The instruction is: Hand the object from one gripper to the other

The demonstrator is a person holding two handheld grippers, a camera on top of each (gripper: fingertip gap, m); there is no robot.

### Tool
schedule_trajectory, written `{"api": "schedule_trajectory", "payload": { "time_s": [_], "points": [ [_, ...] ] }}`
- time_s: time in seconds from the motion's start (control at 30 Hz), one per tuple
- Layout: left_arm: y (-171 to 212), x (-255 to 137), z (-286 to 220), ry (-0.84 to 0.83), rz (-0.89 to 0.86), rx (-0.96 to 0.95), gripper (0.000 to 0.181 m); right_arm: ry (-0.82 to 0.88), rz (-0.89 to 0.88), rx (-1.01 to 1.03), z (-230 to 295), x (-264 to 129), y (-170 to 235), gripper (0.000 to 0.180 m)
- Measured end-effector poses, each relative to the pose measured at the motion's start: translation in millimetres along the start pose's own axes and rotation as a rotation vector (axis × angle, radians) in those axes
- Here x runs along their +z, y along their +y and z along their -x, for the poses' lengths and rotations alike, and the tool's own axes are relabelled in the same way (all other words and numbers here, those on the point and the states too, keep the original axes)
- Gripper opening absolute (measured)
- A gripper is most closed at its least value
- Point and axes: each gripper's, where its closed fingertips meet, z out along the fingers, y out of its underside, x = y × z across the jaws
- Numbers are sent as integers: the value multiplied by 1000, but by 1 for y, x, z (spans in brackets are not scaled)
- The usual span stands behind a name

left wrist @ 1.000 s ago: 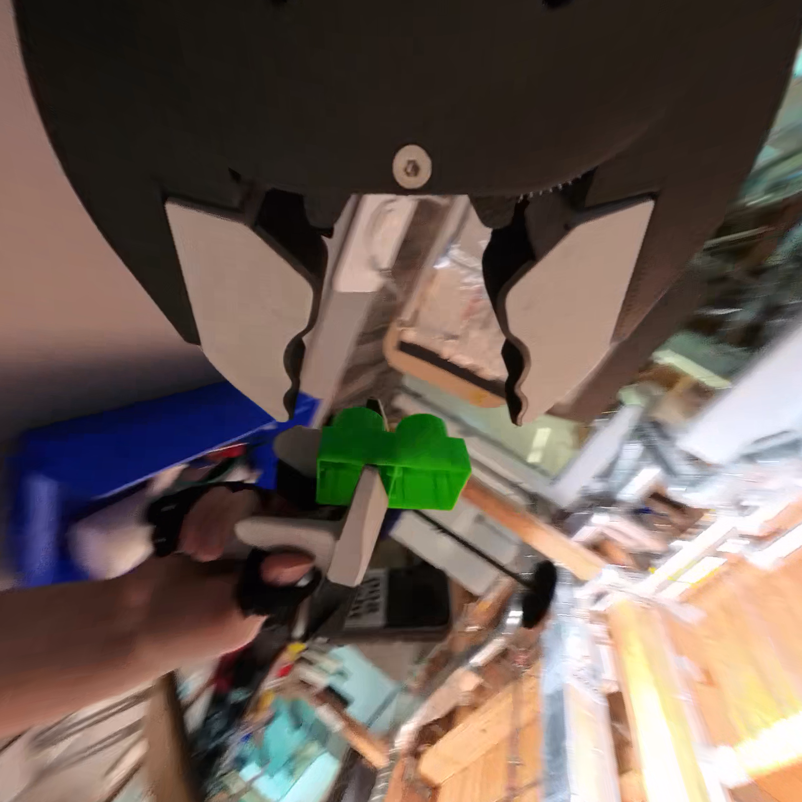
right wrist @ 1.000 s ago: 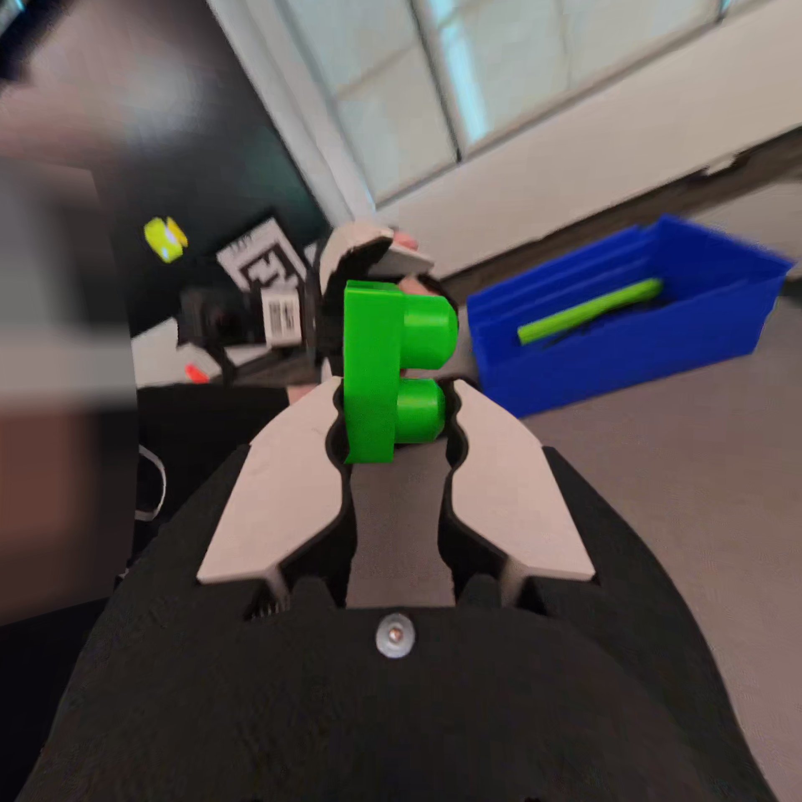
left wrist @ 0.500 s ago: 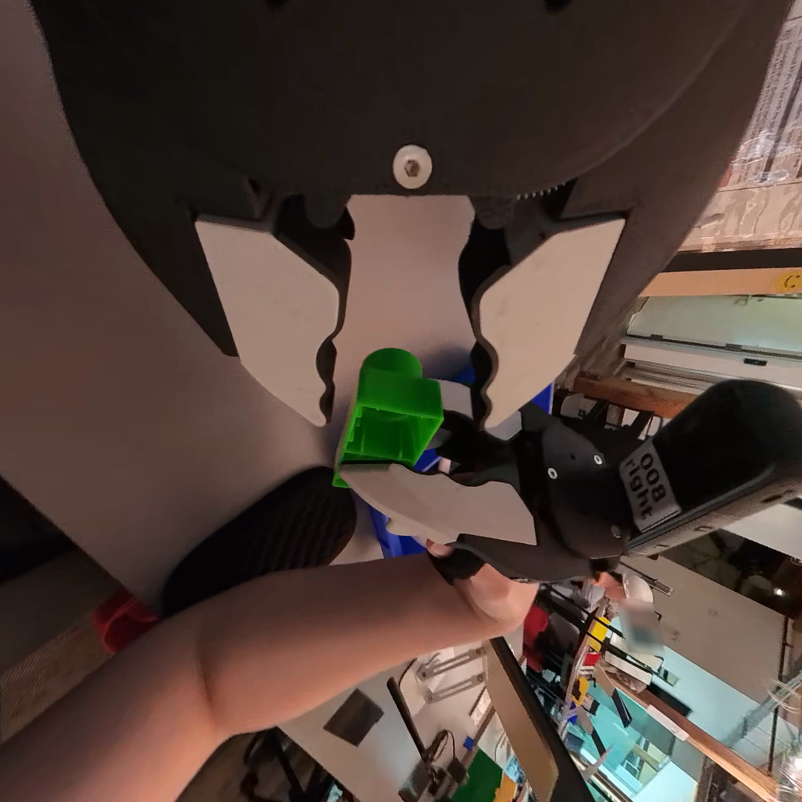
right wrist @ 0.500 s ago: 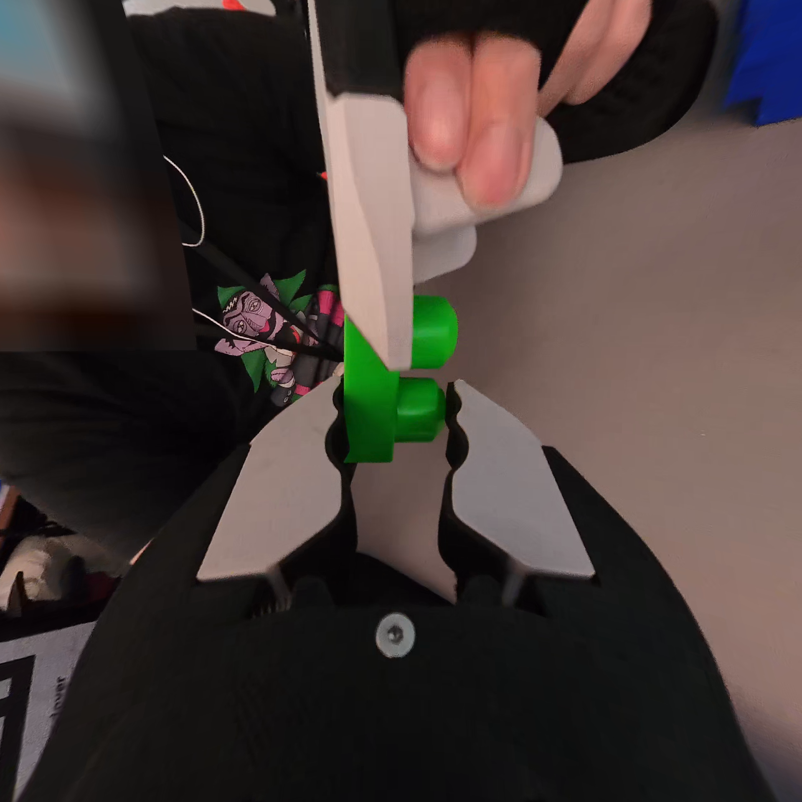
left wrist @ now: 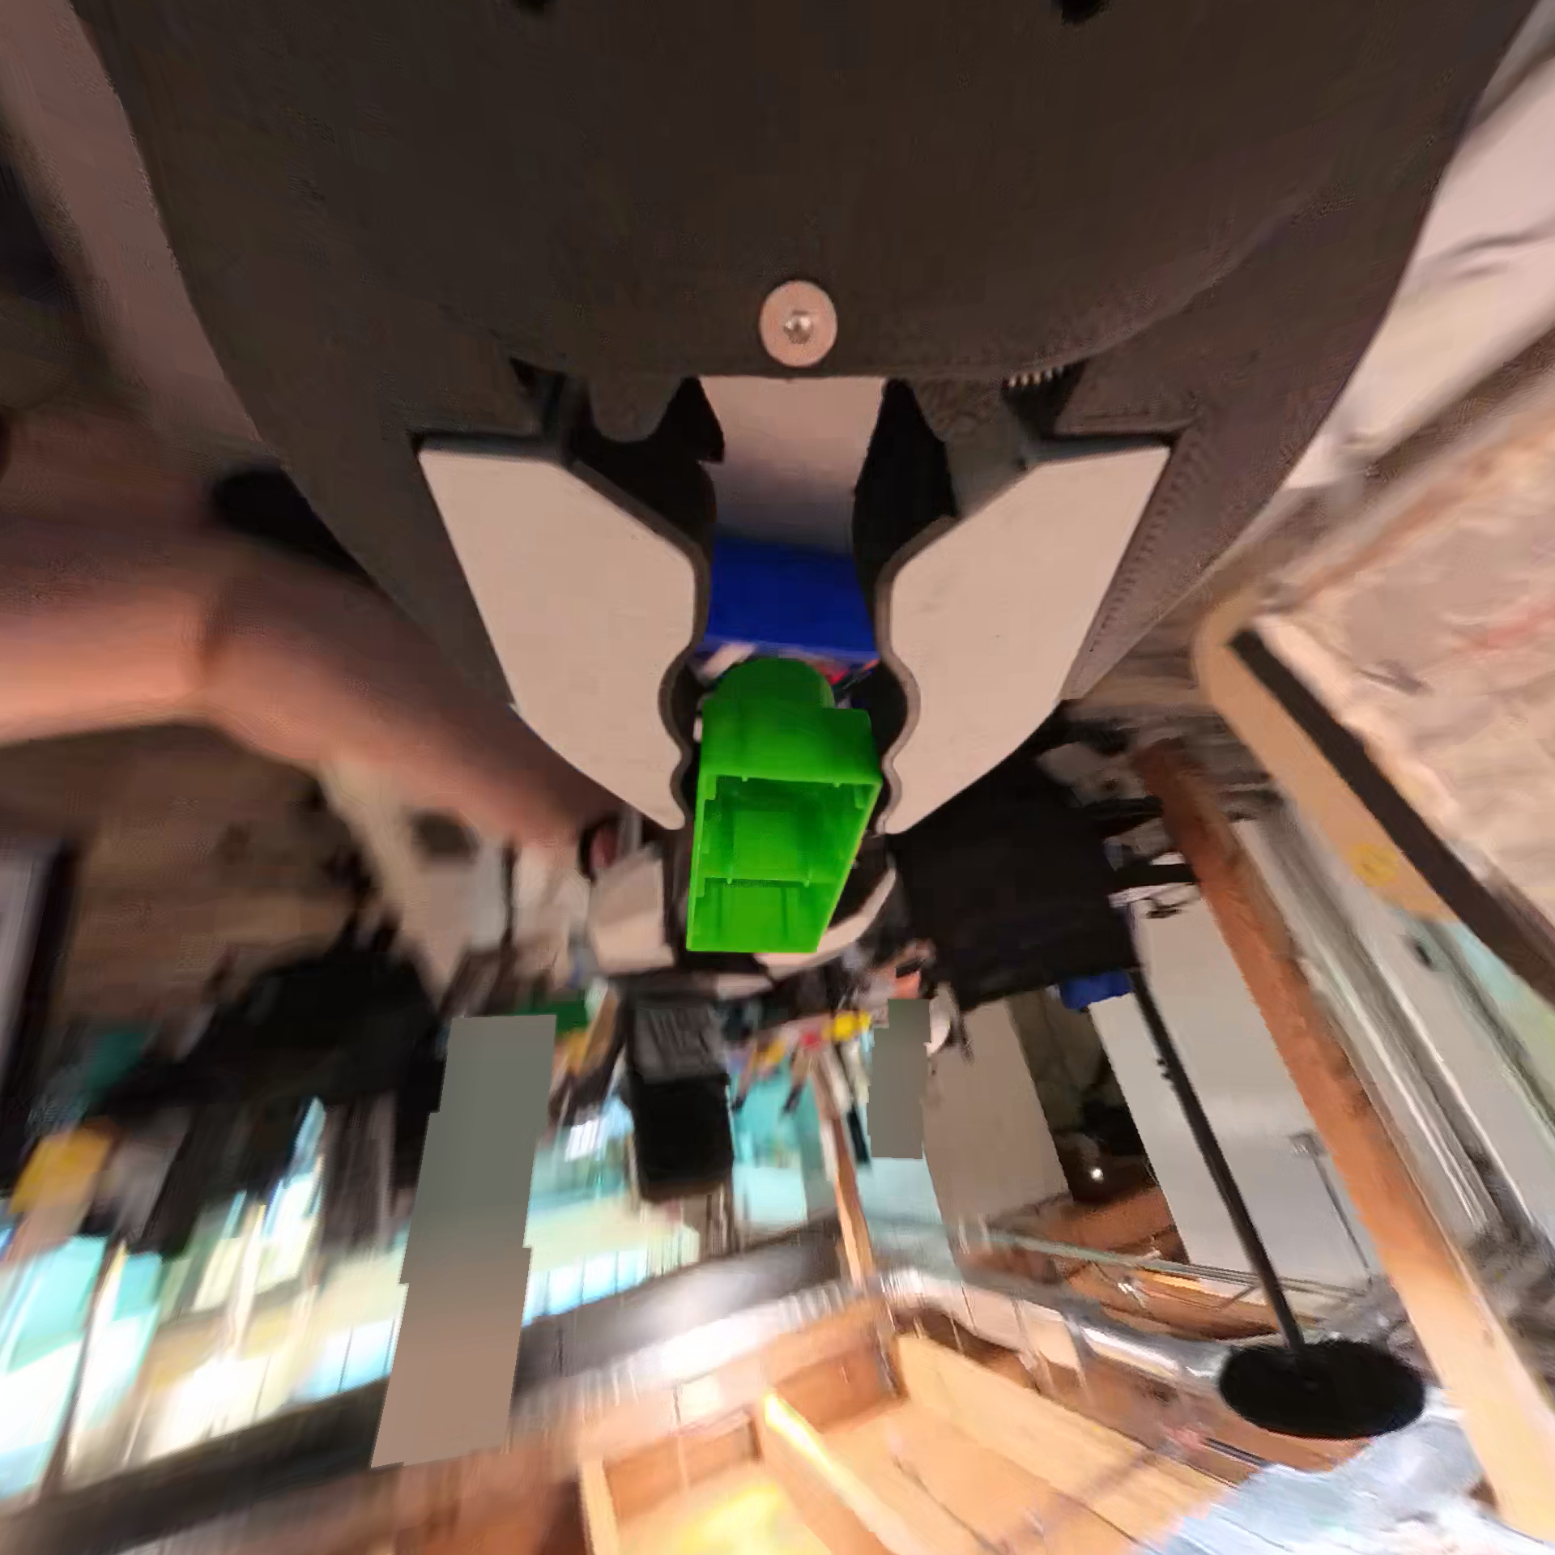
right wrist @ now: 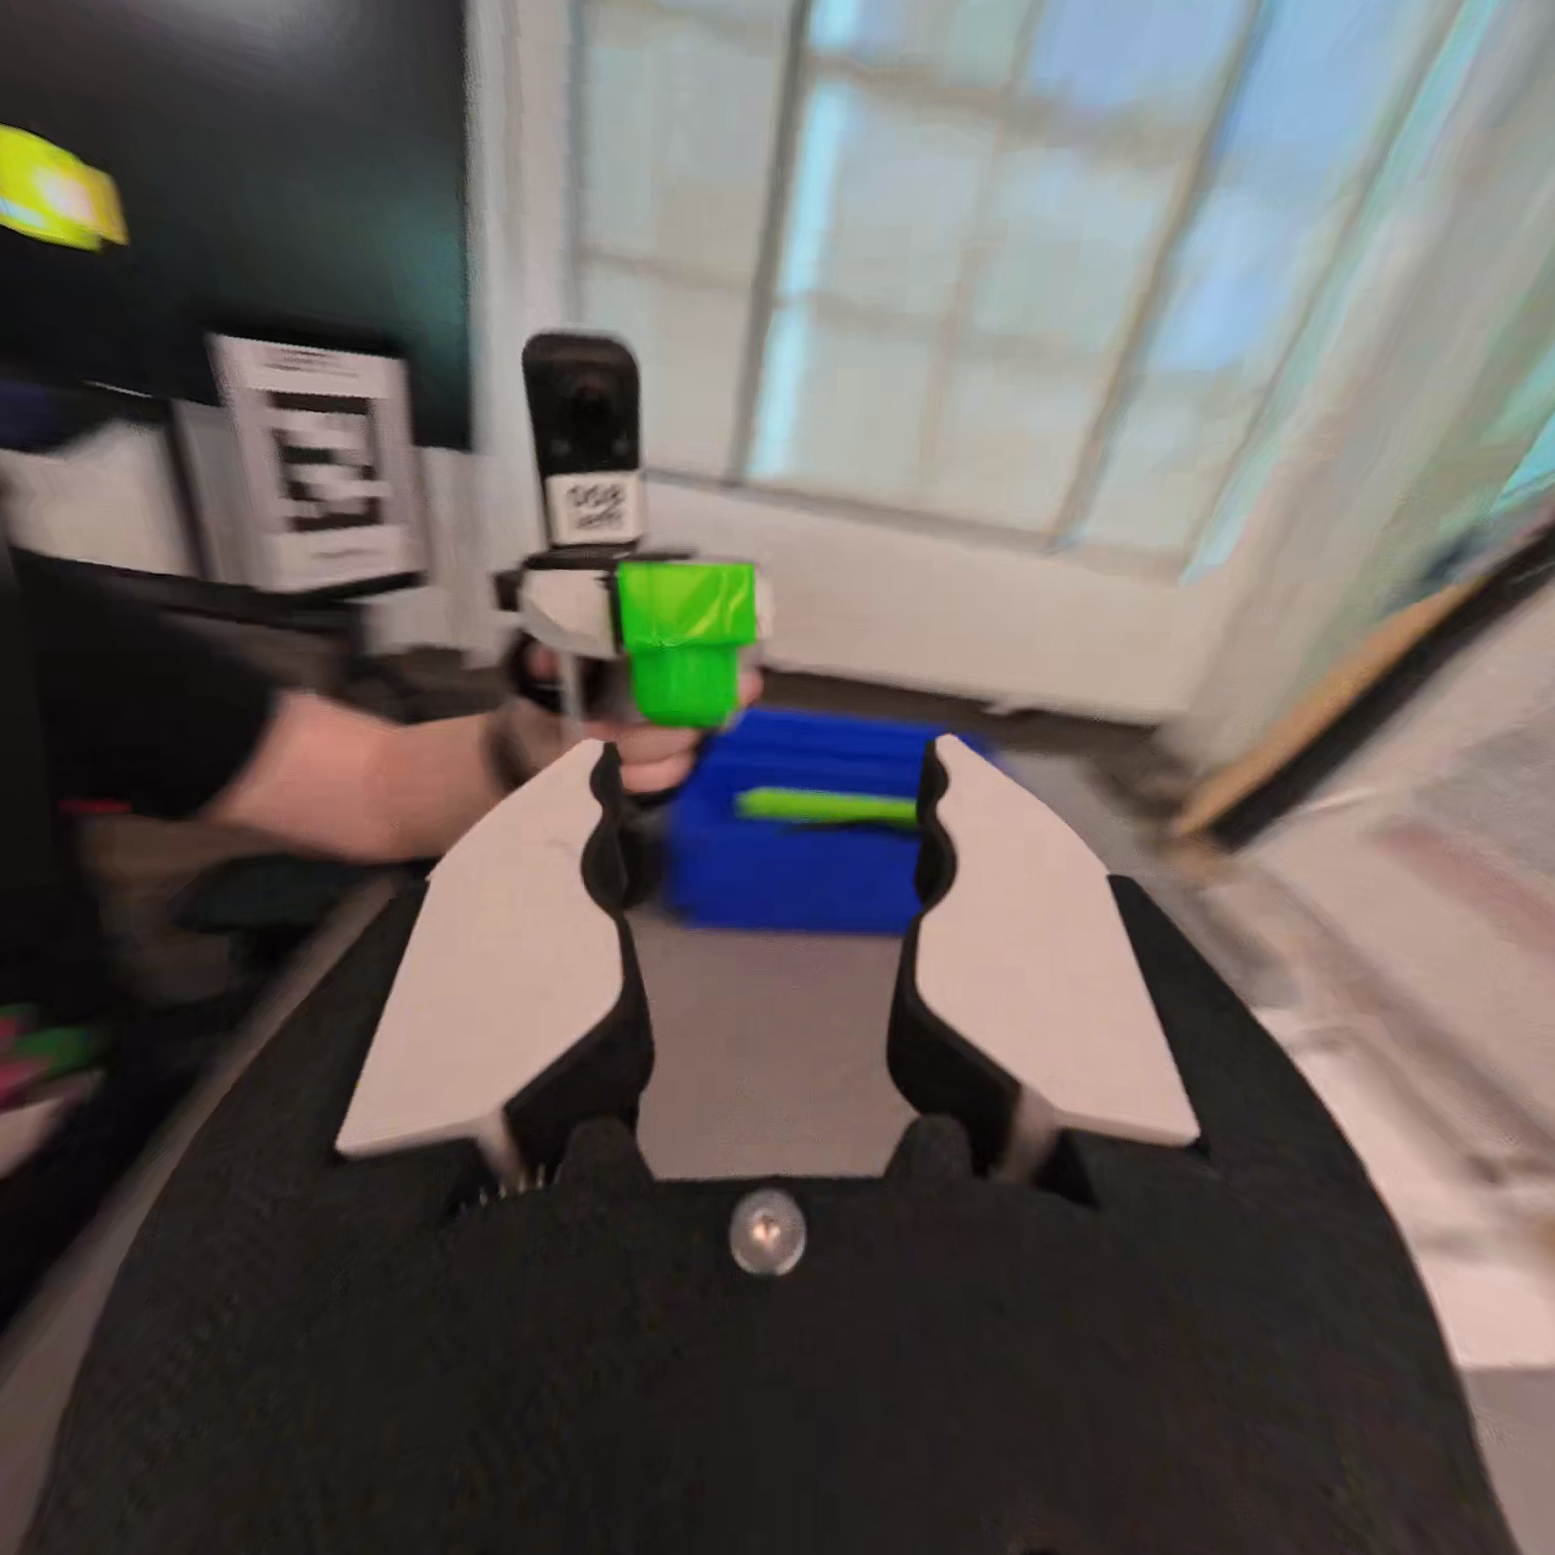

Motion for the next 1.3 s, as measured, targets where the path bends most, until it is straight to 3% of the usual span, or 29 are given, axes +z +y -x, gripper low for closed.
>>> {"api": "schedule_trajectory", "payload": {
  "time_s": [0.13,0.23,0.3,0.43,0.63,1.0,1.17,1.3],
  "points": [
    [-20,-18,33,7,-232,-573,36,405,-155,-574,-3,-5,-32,69],
    [-17,-23,44,49,-324,-799,36,522,-89,-812,9,16,-28,70],
    [-11,-20,46,31,-343,-826,37,564,-15,-845,11,37,-16,80],
    [-4,-10,32,45,-327,-819,36,604,32,-829,14,64,5,80],
    [3,-3,23,48,-296,-804,36,724,-51,-796,10,57,-2,65],
    [5,-2,23,83,-325,-878,36,736,89,-784,3,59,2,68],
    [-3,-4,18,211,-390,-969,37,710,102,-793,6,57,-3,68],
    [-6,-10,32,170,-406,-951,50,777,259,-851,-15,29,-15,68]
  ]
}}
